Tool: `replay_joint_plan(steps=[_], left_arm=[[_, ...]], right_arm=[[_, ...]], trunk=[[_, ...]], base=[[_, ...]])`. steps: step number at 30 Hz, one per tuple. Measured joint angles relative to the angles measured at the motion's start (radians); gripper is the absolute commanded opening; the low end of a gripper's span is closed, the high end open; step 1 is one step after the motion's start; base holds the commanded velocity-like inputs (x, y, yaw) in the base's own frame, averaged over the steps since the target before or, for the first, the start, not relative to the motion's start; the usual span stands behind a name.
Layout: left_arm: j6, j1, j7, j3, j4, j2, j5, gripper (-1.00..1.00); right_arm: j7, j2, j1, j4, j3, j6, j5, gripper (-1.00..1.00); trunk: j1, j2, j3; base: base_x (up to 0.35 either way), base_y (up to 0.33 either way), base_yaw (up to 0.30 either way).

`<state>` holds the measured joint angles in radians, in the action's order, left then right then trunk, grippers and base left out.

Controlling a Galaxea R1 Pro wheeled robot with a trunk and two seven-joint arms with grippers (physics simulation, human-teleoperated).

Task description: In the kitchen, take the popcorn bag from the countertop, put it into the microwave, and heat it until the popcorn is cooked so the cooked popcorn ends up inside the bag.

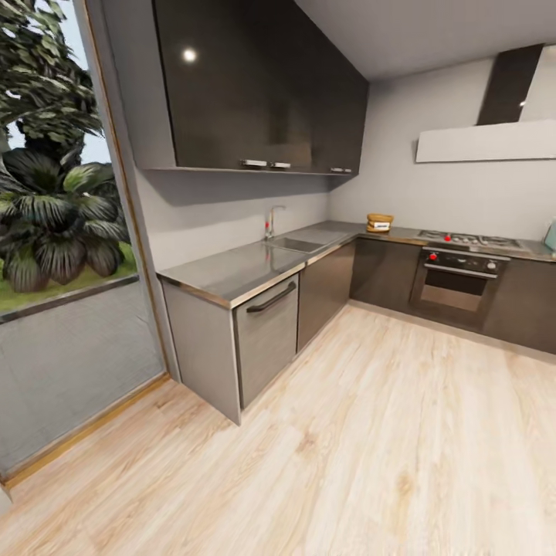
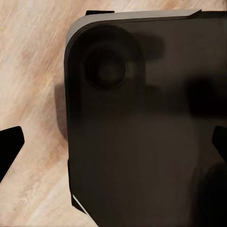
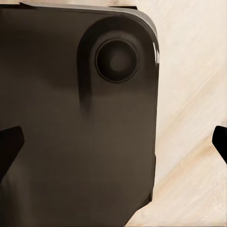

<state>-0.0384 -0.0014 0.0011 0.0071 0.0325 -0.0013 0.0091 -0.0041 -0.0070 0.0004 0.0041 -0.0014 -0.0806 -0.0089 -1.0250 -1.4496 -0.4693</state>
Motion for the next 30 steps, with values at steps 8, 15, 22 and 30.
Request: replay_joint_plan(steps=[8,15,22,30], left_arm=[[0.000,0.000,-0.001,0.002,0.000,0.003,0.002,1.00],[0.000,0.000,0.004,0.003,0.000,0.003,0.009,1.00],[0.000,0.000,0.005,0.003,0.000,0.000,0.014,1.00],[0.000,0.000,0.006,0.003,0.000,0.000,0.015,1.00]], right_arm=[[0.000,0.002,0.000,0.000,0.000,0.001,-0.001,1.00],[0.000,0.002,0.000,0.001,0.000,0.000,-0.003,1.00],[0.001,0.002,0.000,0.001,0.000,0.000,-0.002,1.00],[0.001,0.001,0.001,0.001,-0.001,0.000,-0.003,1.00]], trunk=[[0.000,0.000,0.000],[0.000,0.000,0.000],[0.000,0.000,0.000],[0.000,0.000,0.000]], base=[[0.000,0.000,-0.274],[0.000,0.000,-0.290],[0.000,0.000,-0.291],[0.000,0.000,-0.291]])
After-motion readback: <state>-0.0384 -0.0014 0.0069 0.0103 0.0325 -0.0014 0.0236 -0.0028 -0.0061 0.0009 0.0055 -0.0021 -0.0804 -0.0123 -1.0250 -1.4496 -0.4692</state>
